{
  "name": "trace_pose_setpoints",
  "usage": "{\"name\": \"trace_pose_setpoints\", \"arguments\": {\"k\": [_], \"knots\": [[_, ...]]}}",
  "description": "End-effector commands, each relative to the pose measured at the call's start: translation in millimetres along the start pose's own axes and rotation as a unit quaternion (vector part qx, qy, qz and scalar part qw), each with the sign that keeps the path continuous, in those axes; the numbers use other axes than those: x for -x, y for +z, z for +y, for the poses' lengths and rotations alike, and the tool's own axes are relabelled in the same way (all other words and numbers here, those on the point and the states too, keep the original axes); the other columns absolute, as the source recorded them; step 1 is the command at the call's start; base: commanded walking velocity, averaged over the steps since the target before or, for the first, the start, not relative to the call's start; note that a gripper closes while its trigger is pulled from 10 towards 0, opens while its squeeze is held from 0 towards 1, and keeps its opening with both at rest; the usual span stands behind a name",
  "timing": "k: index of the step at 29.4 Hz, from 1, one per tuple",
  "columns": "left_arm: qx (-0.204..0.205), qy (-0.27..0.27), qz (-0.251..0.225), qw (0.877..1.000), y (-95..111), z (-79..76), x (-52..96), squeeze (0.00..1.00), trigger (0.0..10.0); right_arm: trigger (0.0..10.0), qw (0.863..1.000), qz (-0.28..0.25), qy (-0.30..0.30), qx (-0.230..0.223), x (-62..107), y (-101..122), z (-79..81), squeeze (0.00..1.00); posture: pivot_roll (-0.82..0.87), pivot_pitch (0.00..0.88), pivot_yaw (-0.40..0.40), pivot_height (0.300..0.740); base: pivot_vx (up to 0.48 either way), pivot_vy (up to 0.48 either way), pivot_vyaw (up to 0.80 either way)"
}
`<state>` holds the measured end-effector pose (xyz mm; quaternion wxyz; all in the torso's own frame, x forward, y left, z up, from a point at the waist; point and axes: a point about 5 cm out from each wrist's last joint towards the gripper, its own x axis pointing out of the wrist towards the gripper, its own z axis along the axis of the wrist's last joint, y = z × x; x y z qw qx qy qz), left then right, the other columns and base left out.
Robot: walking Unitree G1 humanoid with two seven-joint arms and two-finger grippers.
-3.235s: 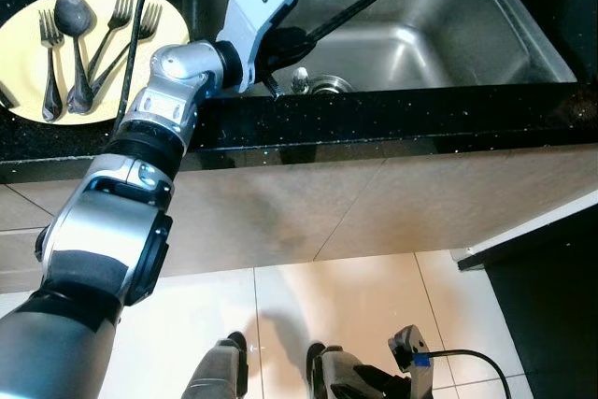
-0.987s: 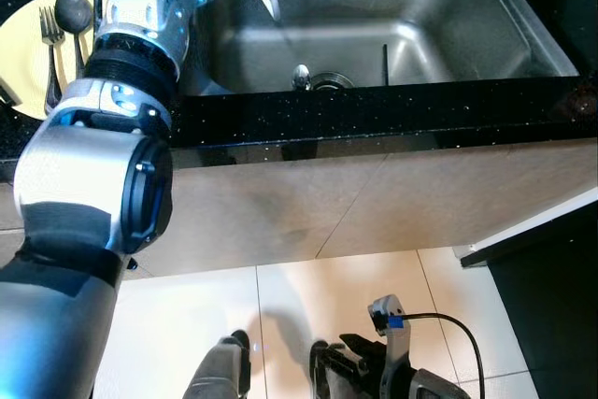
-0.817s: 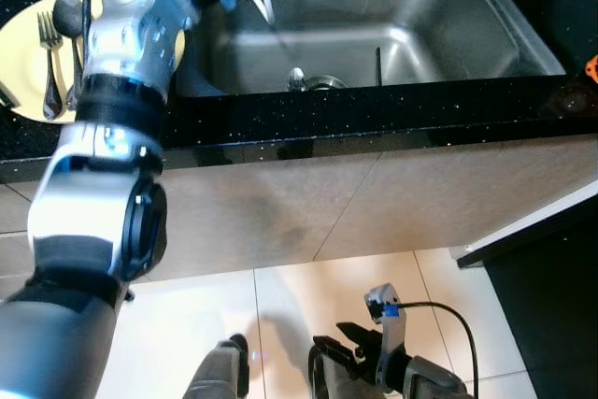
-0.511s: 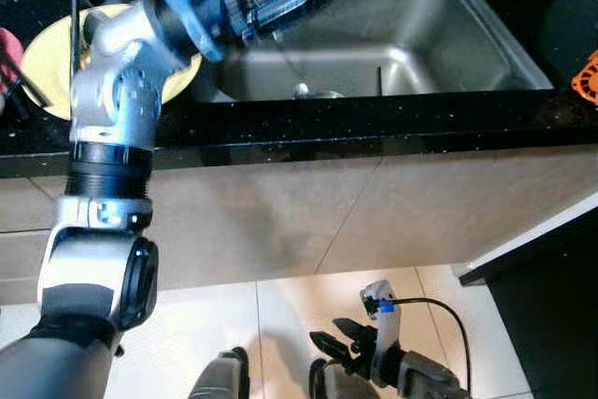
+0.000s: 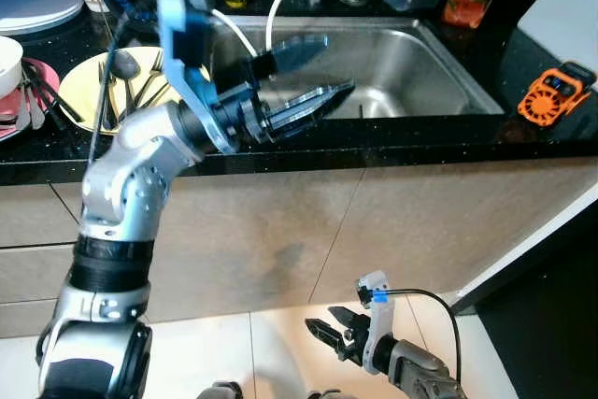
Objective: Kitchen organization
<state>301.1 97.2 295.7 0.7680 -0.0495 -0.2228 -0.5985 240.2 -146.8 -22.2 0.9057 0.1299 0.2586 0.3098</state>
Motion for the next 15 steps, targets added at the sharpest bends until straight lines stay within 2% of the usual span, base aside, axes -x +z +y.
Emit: {"name": "trace_pose_setpoints", "arguments": {"k": [1,4,5,6,7,9,10,11,15], "knots": [[0.000,0.009,0.012,1.000,-7.4,-1.8,0.4,0.00,10.0,10.0,1.000,0.004,-0.012,0.002,3.4,-2.4,-4.2,0.00,0.03,0.078,-0.041,0.740,0.000,0.000,0.00],[0.023,0.046,0.048,0.998,-31.7,-4.7,16.9,0.00,10.0,10.0,0.999,0.014,-0.028,0.016,3.3,-5.1,-6.4,0.00,0.04,0.074,-0.041,0.740,0.000,0.000,0.00],[0.023,0.046,0.048,0.998,-31.7,-4.7,16.9,0.00,10.0,10.0,0.999,0.014,-0.028,0.016,3.3,-5.1,-6.4,0.00,0.04,0.074,-0.041,0.740,0.000,0.000,0.00],[0.035,0.072,0.069,0.994,-45.4,-5.3,28.5,0.00,10.0,10.0,0.999,0.021,-0.040,0.027,3.2,-6.9,-7.6,0.00,0.04,0.076,-0.041,0.740,0.000,0.000,0.00],[0.039,0.082,0.079,0.993,-51.4,-5.6,33.4,0.00,10.0,10.0,0.998,0.022,-0.043,0.031,3.2,-7.3,-8.0,0.00,0.04,0.075,-0.042,0.740,0.000,0.000,0.00],[0.042,0.092,0.086,0.991,-55.9,-5.7,37.1,0.00,10.0,10.0,0.998,0.014,-0.044,0.034,3.4,-6.6,-8.1,0.00,0.04,0.077,-0.040,0.740,0.000,0.000,0.00],[0.057,0.116,0.091,0.987,-64.9,-4.9,44.7,0.00,10.0,10.0,0.998,0.012,-0.054,0.039,4.0,-6.7,-9.5,0.00,0.04,0.075,-0.041,0.740,0.000,0.000,0.00],[0.057,0.116,0.091,0.987,-64.9,-4.9,44.7,0.00,10.0,10.0,0.998,0.012,-0.054,0.039,4.0,-6.7,-9.5,0.00,0.04,0.075,-0.041,0.740,0.000,0.000,0.00],[0.073,0.164,0.115,0.977,-83.9,-3.6,62.1,0.00,10.0,10.0,0.996,0.015,-0.072,0.042,5.5,-7.3,-12.9,0.00,0.04,0.076,-0.039,0.740,0.000,0.000,0.00]]}}
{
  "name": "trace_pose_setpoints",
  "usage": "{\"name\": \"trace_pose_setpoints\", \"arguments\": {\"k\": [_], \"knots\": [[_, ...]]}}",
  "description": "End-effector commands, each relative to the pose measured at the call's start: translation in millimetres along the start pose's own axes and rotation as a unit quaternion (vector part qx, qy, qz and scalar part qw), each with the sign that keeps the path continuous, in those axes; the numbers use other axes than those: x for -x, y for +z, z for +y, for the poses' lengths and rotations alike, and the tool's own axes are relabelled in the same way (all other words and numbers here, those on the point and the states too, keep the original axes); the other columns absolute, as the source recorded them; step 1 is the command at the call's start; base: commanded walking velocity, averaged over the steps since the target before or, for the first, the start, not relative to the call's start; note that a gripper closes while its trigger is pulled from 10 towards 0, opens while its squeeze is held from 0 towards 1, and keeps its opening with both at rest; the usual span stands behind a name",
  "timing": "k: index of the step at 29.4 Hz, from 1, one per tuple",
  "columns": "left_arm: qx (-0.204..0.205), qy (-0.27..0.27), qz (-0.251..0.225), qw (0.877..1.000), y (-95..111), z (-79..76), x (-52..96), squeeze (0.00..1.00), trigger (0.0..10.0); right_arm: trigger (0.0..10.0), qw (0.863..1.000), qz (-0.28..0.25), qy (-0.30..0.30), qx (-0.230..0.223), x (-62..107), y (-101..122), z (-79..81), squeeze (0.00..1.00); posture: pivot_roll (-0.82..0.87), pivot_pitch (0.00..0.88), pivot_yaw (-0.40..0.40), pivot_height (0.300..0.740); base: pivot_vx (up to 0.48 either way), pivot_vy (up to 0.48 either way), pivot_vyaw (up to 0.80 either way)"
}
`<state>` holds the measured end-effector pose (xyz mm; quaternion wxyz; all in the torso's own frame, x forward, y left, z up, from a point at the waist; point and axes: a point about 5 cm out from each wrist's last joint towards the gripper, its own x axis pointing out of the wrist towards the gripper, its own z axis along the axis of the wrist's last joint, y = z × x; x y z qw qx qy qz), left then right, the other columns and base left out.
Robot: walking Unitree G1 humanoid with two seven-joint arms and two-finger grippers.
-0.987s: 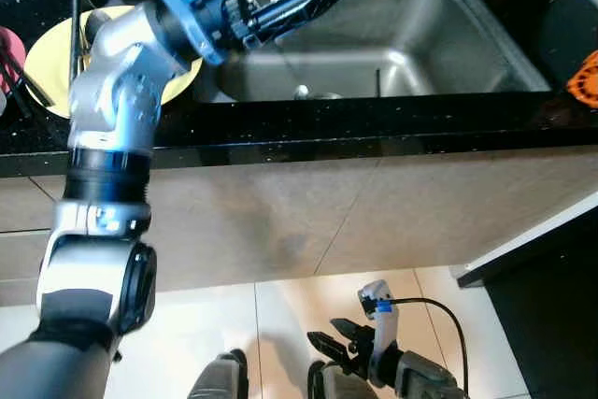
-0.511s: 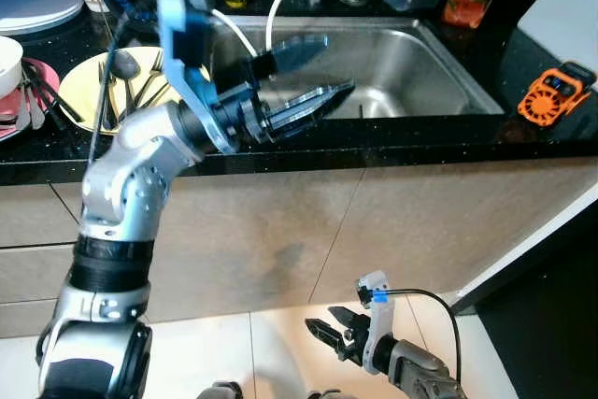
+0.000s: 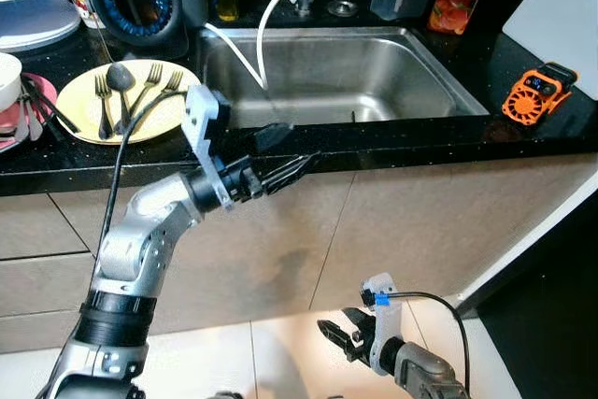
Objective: Kitchen organization
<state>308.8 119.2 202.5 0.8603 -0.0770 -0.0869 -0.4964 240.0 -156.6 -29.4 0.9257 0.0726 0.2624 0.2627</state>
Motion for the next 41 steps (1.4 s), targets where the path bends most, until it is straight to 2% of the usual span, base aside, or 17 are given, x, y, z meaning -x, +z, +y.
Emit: {"name": "trace_pose_setpoints", "arguments": {"k": [1,7,8,12,18,19,24,29,33,40,41], "knots": [[0.009,0.036,0.016,0.999,-14.8,5.8,9.7,0.00,10.0,10.0,1.000,0.004,-0.009,-0.007,2.2,-2.3,-3.9,0.00,0.04,0.078,-0.038,0.740,0.000,0.000,0.00],[0.033,0.075,0.032,0.996,-36.8,8.0,24.5,0.00,10.0,10.0,1.000,0.001,-0.013,-0.026,5.2,-4.0,-8.1,0.00,0.04,0.080,-0.043,0.740,0.000,0.000,0.00],[0.042,0.071,0.039,0.996,-46.3,1.8,31.1,0.00,10.0,10.0,0.999,0.000,-0.006,-0.033,7.0,-5.6,-8.5,0.00,0.04,0.084,-0.045,0.740,0.000,0.000,0.00],[0.051,0.058,0.058,0.995,-59.8,-8.0,38.9,0.00,10.0,10.0,0.999,-0.005,0.005,-0.040,8.3,-5.8,-8.3,0.00,0.04,0.087,-0.045,0.740,0.000,0.000,0.00],[0.063,0.059,0.095,0.992,-80.9,-13.6,51.8,0.00,10.0,10.0,0.999,-0.003,0.009,-0.042,8.5,-6.1,-8.7,0.00,0.04,0.089,-0.043,0.740,0.000,0.000,0.00],[0.070,0.067,0.121,0.988,-93.8,-14.1,60.6,0.00,10.0,10.0,0.999,-0.002,0.007,-0.042,8.8,-6.4,-9.4,0.00,0.04,0.090,-0.042,0.740,0.000,0.000,0.00],[0.081,0.091,0.146,0.982,-108.8,-12.1,72.3,0.00,10.0,10.0,0.999,0.009,0.003,-0.037,9.2,-8.9,-9.9,0.00,0.04,0.091,-0.042,0.740,0.000,0.000,0.00],[0.098,0.146,0.185,0.967,-131.7,-4.0,91.8,0.00,10.0,10.0,0.999,0.028,-0.026,-0.032,11.2,-13.2,-14.3,0.00,0.04,0.087,-0.033,0.740,0.000,0.000,0.00],[0.102,0.175,0.183,0.962,-135.2,1.1,99.2,0.00,10.0,10.0,0.997,0.051,-0.055,-0.026,14.7,-19.9,-18.5,0.00,0.05,0.082,-0.031,0.740,0.000,0.000,0.00],[0.099,0.178,0.180,0.962,-135.6,2.8,99.5,0.00,10.0,10.0,0.996,0.055,-0.061,-0.026,15.2,-20.9,-19.3,0.00,0.05,0.082,-0.031,0.740,0.000,0.000,0.00],[0.084,0.257,0.149,0.951,-125.0,8.8,105.5,0.00,10.0,10.0,0.989,0.100,-0.108,-0.013,22.9,-31.2,-28.1,0.00,0.07,0.094,-0.039,0.740,0.000,0.000,0.00]]}}
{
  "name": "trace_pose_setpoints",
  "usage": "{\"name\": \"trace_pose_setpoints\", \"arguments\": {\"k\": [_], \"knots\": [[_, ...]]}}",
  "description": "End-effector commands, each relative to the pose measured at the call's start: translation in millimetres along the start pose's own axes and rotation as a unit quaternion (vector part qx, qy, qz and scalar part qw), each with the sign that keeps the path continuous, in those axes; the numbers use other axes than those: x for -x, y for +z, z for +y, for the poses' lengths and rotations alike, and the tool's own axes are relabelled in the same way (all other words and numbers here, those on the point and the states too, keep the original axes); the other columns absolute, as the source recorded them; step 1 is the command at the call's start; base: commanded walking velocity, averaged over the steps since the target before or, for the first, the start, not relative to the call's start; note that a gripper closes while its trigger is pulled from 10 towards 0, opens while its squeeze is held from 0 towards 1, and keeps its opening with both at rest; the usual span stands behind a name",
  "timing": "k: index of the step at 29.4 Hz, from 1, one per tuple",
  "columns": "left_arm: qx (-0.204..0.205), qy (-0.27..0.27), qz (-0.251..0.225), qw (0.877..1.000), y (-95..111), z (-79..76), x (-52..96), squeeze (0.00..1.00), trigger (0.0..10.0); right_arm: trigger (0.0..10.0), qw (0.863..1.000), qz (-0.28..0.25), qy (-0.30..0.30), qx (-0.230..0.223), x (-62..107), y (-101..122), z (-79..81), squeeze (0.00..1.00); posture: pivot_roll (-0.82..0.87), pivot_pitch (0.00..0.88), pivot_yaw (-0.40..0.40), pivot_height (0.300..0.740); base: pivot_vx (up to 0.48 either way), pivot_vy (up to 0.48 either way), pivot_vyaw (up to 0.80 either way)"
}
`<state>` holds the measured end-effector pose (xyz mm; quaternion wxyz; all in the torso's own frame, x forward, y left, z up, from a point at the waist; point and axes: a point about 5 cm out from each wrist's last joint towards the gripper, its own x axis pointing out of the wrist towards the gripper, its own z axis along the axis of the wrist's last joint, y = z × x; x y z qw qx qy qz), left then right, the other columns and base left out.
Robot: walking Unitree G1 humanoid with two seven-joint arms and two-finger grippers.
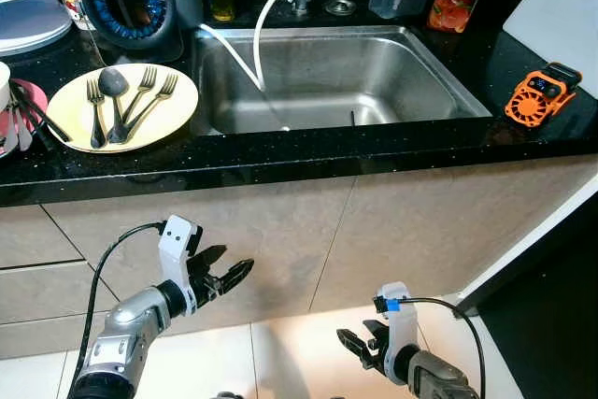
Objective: Kitchen organization
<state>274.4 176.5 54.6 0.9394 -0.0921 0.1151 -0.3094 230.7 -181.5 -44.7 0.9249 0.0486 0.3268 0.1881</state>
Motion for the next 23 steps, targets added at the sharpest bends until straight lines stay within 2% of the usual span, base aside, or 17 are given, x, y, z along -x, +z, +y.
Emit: {"name": "trace_pose_setpoints", "arguments": {"k": [1,3,4,6,9,10,12,14,15,16,17,18,19,20,23], "knots": [[0.009,0.064,-0.033,0.997,6.7,4.7,9.8,0.00,10.0,10.0,0.998,0.055,-0.044,0.008,9.5,-17.8,-12.6,0.00,0.09,0.097,-0.044,0.740,0.000,0.000,0.00],[0.032,0.029,-0.057,0.997,11.6,-13.7,16.2,0.00,10.0,10.0,0.996,0.067,-0.055,0.006,12.3,-21.1,-16.6,0.00,0.12,0.098,-0.055,0.740,0.000,0.000,0.00],[0.028,-0.016,-0.065,0.997,15.9,-28.2,19.0,0.00,10.0,10.0,0.996,0.071,-0.057,0.005,12.5,-21.9,-17.2,0.00,0.13,0.099,-0.061,0.740,0.000,0.000,0.00],[0.023,-0.071,-0.072,0.995,20.4,-44.7,21.7,0.00,10.0,10.0,0.995,0.076,-0.059,0.005,12.3,-22.5,-17.2,0.00,0.14,0.098,-0.069,0.740,0.000,0.000,0.00],[0.017,-0.174,-0.074,0.982,33.0,-70.6,27.0,0.00,10.0,10.0,0.995,0.085,-0.057,0.008,10.1,-23.3,-14.1,0.00,0.15,0.099,-0.078,0.740,0.000,0.000,0.00],[0.005,-0.228,-0.069,0.971,41.4,-81.1,28.5,0.00,10.0,10.0,0.995,0.084,-0.050,0.010,7.1,-21.0,-10.7,0.00,0.15,0.098,-0.083,0.740,0.000,0.000,0.00],[-0.012,-0.253,-0.072,0.965,51.0,-85.1,27.0,0.00,10.0,10.0,0.995,0.084,-0.045,0.015,5.5,-19.8,-8.7,0.00,0.15,0.092,-0.080,0.740,0.000,0.000,0.00],[-0.012,-0.253,-0.072,0.965,51.0,-85.1,27.0,0.00,10.0,10.0,0.995,0.084,-0.045,0.015,5.5,-19.8,-8.7,0.00,0.15,0.092,-0.080,0.740,0.000,0.000,0.00],[-0.043,-0.236,-0.108,0.965,76.8,-82.5,19.3,0.00,10.0,10.0,0.995,0.086,-0.047,0.019,4.4,-19.1,-7.8,0.00,0.14,0.087,-0.072,0.740,0.000,0.000,0.00],[-0.055,-0.219,-0.130,0.965,91.9,-80.9,16.5,0.00,10.0,10.0,0.995,0.086,-0.049,0.020,4.0,-18.7,-7.7,0.00,0.14,0.087,-0.072,0.740,0.000,0.000,0.00],[-0.055,-0.219,-0.130,0.965,91.9,-80.9,16.5,0.00,10.0,10.0,0.995,0.086,-0.049,0.020,4.0,-18.7,-7.7,0.00,0.14,0.087,-0.072,0.740,0.000,0.000,0.00],[-0.077,-0.183,-0.165,0.966,111.1,-76.1,13.1,0.00,10.0,10.0,0.995,0.085,-0.051,0.018,4.2,-19.1,-8.0,0.00,0.14,0.086,-0.070,0.740,0.000,0.000,0.00],[-0.093,-0.127,-0.219,0.963,141.4,-67.4,9.7,0.00,10.0,10.0,0.995,0.086,-0.055,0.014,5.6,-22.0,-8.2,0.00,0.13,0.085,-0.070,0.740,0.000,0.000,0.00],[-0.093,-0.127,-0.219,0.963,141.4,-67.4,9.7,0.00,10.0,10.0,0.995,0.086,-0.055,0.014,5.6,-22.0,-8.2,0.00,0.13,0.085,-0.070,0.740,0.000,0.000,0.00],[-0.116,-0.095,-0.268,0.952,174.6,-65.4,11.1,0.00,10.0,10.0,0.994,0.090,-0.056,0.009,7.5,-27.5,-7.3,0.00,0.12,0.082,-0.071,0.740,0.000,0.000,0.00]]}}
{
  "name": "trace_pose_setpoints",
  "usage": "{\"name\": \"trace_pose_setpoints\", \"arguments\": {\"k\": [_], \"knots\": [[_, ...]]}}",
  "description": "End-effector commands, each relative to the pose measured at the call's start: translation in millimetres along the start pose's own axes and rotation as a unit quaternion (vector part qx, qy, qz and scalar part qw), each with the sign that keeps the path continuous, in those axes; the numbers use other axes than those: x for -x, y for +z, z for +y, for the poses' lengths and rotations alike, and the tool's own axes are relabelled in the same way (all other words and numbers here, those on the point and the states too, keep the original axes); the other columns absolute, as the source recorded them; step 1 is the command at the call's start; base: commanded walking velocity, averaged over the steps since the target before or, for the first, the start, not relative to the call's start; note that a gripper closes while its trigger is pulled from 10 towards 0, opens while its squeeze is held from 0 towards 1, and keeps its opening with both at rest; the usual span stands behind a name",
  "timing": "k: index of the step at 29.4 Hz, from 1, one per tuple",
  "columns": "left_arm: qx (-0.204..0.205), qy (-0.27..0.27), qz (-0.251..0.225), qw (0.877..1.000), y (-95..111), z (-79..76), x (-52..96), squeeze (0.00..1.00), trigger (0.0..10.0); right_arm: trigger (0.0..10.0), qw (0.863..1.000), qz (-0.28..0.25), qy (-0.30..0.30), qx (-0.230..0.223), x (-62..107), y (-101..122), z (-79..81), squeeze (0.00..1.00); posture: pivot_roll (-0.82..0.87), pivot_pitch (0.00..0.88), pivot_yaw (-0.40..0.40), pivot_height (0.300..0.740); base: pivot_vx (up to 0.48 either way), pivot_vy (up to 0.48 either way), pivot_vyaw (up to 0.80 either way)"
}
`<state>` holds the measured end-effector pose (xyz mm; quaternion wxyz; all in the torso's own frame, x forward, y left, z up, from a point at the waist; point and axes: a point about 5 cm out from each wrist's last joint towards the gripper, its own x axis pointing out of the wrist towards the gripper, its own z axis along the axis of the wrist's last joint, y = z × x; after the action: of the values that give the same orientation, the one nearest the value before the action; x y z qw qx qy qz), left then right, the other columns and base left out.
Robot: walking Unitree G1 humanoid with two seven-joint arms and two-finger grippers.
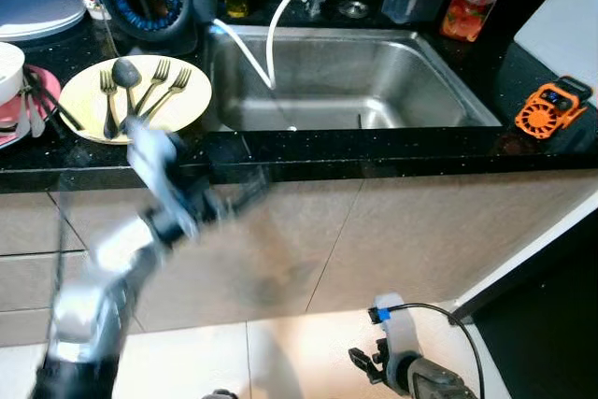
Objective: Kitchen organization
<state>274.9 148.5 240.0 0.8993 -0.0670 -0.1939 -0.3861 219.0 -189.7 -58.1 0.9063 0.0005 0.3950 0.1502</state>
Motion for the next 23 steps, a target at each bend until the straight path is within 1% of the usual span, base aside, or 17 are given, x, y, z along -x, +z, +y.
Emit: {"name": "trace_pose_setpoints", "arguments": {"k": [1,2,3,4,5,6,8,9,10,12,13,14,16,19,22,23], "knots": [[-0.007,0.026,-0.008,1.000,7.3,5.0,-5.1,0.00,10.0,10.0,1.000,0.015,-0.005,-0.010,2.6,-11.3,-0.3,0.00,0.12,0.082,-0.073,0.740,0.000,0.000,0.00],[-0.007,0.026,-0.008,1.000,7.3,5.0,-5.1,0.00,10.0,10.0,1.000,0.015,-0.005,-0.010,2.6,-11.3,-0.3,0.00,0.12,0.082,-0.073,0.740,0.000,0.000,0.00],[-0.014,0.033,-0.015,0.999,12.4,6.8,-7.9,0.00,10.0,10.0,1.000,0.016,-0.005,-0.011,2.8,-12.1,-0.3,0.00,0.12,0.084,-0.073,0.740,0.000,0.000,0.00],[-0.051,0.084,-0.031,0.995,24.2,21.1,-17.4,0.00,10.0,10.0,1.000,0.016,-0.006,-0.014,3.3,-13.1,-0.5,0.00,0.12,0.084,-0.072,0.740,0.000,0.000,0.00],[-0.061,0.105,-0.033,0.992,27.3,27.1,-20.4,0.00,10.0,10.0,1.000,0.016,-0.007,-0.015,3.4,-13.3,-0.7,0.00,0.12,0.087,-0.070,0.740,0.000,0.000,0.00],[-0.061,0.105,-0.033,0.992,27.3,27.1,-20.4,0.00,10.0,10.0,1.000,0.016,-0.007,-0.015,3.4,-13.3,-0.7,0.00,0.12,0.087,-0.070,0.740,0.000,0.000,0.00],[-0.075,0.149,-0.030,0.986,27.9,41.1,-23.6,0.00,10.0,10.0,1.000,0.015,-0.009,-0.016,3.1,-12.9,-0.6,0.00,0.11,0.083,-0.067,0.740,0.000,0.000,0.00],[-0.088,0.177,-0.018,0.980,25.9,49.2,-24.0,0.00,10.0,10.0,1.000,0.014,-0.010,-0.017,2.8,-12.0,-0.6,0.00,0.11,0.082,-0.069,0.740,0.000,0.000,0.00],[-0.088,0.177,-0.018,0.980,25.9,49.2,-24.0,0.00,10.0,10.0,1.000,0.014,-0.010,-0.017,2.8,-12.0,-0.6,0.00,0.11,0.082,-0.069,0.740,0.000,0.000,0.00],[-0.106,0.211,0.000,0.972,23.4,58.7,-23.9,0.00,10.0,10.0,1.000,0.012,-0.011,-0.018,2.4,-10.9,-0.5,0.00,0.11,0.082,-0.068,0.740,0.000,0.000,0.00],[-0.106,0.211,0.000,0.972,23.4,58.7,-23.9,0.00,10.0,10.0,1.000,0.012,-0.011,-0.018,2.4,-10.9,-0.5,0.00,0.11,0.082,-0.068,0.740,0.000,0.000,0.00],[-0.109,0.237,0.005,0.965,23.3,65.0,-22.0,0.00,10.0,10.0,1.000,0.010,-0.011,-0.018,2.1,-10.2,-0.2,0.00,0.10,0.078,-0.064,0.740,0.000,0.000,0.00],[-0.119,0.253,0.011,0.960,24.2,67.8,-19.8,0.00,10.0,10.0,1.000,0.008,-0.013,-0.022,2.2,-9.8,-0.7,0.00,0.11,0.079,-0.065,0.740,0.000,0.000,0.00],[-0.133,0.263,0.012,0.956,25.8,68.0,-19.9,0.00,10.0,10.0,1.000,0.008,-0.012,-0.022,1.7,-9.7,0.2,0.00,0.11,0.077,-0.067,0.740,0.000,0.000,0.00],[-0.138,0.266,0.011,0.954,26.5,67.4,-20.7,0.00,10.0,10.0,1.000,0.007,-0.011,-0.021,1.2,-8.7,0.9,0.00,0.12,0.077,-0.066,0.740,0.000,0.000,0.00],[-0.146,0.267,0.011,0.952,27.6,66.4,-21.6,0.00,10.0,10.0,1.000,0.006,-0.010,-0.021,0.6,-7.5,1.6,0.00,0.12,0.077,-0.065,0.740,0.000,0.000,0.00]]}}
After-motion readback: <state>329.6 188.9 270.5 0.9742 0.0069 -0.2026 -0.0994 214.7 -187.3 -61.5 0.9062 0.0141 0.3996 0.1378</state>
